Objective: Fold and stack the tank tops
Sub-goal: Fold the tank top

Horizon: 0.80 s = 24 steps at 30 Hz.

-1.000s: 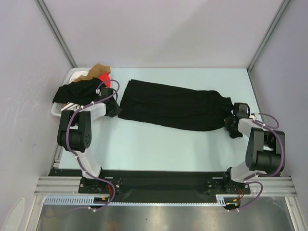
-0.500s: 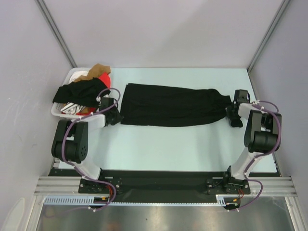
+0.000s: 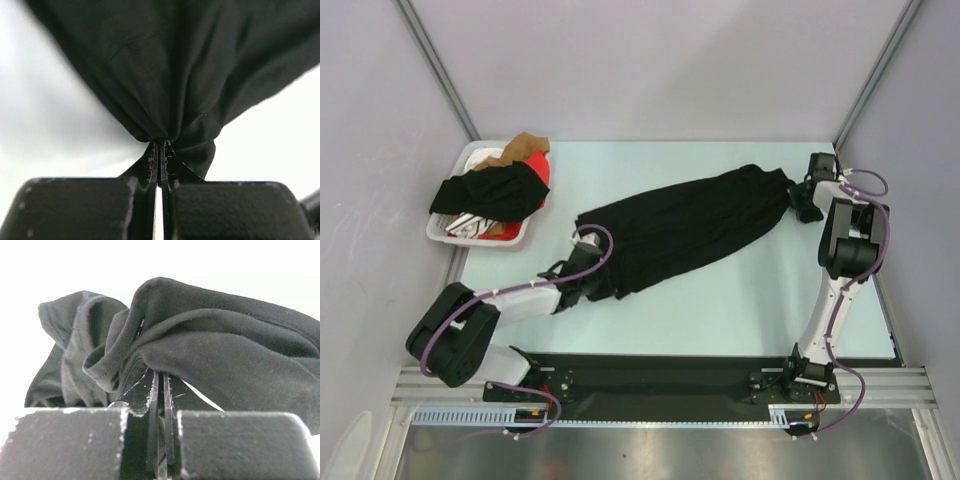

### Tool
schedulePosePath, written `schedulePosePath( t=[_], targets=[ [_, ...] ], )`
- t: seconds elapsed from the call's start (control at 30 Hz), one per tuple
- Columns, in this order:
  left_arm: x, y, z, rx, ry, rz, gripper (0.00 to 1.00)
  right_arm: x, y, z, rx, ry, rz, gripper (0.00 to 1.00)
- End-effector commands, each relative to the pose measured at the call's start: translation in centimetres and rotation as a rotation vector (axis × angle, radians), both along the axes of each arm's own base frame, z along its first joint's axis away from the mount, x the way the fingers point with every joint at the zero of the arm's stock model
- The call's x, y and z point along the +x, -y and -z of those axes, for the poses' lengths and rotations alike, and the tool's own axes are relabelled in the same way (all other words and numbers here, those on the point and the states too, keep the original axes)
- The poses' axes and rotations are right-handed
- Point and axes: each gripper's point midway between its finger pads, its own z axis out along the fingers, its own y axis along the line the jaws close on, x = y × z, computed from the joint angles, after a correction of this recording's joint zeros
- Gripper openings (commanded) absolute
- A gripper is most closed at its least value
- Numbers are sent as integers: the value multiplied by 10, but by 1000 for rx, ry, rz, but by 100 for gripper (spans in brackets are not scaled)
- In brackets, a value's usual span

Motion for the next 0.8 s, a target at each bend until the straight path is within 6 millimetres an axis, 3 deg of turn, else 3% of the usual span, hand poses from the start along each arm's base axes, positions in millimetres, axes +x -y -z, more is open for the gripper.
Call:
schedulePosePath(
  t=[0.0, 0.17, 0.27, 0.3, 0.37, 0.43, 0.47, 0.77],
  targets=[
    [-52, 14, 21, -19, -111, 18, 0, -5, -34, 45, 42, -118, -159, 0],
    [-101, 47, 25, -31, -129, 83, 0, 34, -80, 46, 95, -57, -338, 0],
    [-121, 67, 26, -36, -154, 130, 0, 50, -110, 48, 117, -25, -434, 0],
    [-137, 74, 32, -19, -177, 169, 0, 52, -120, 48, 136, -17, -462, 0],
    [-146, 93, 28, -29, -178, 210, 0, 63, -143, 39, 133, 12, -526, 0],
    [-163, 103, 31, -6, -178, 235, 0, 68, -155, 44, 147, 14, -563, 1],
    [-175, 113, 27, -13, -167, 271, 0, 72, -180, 42, 157, 32, -622, 2],
    [-207, 176, 8, -85, -117, 439, 1, 92, -241, 40, 225, 139, -759, 9]
  ],
)
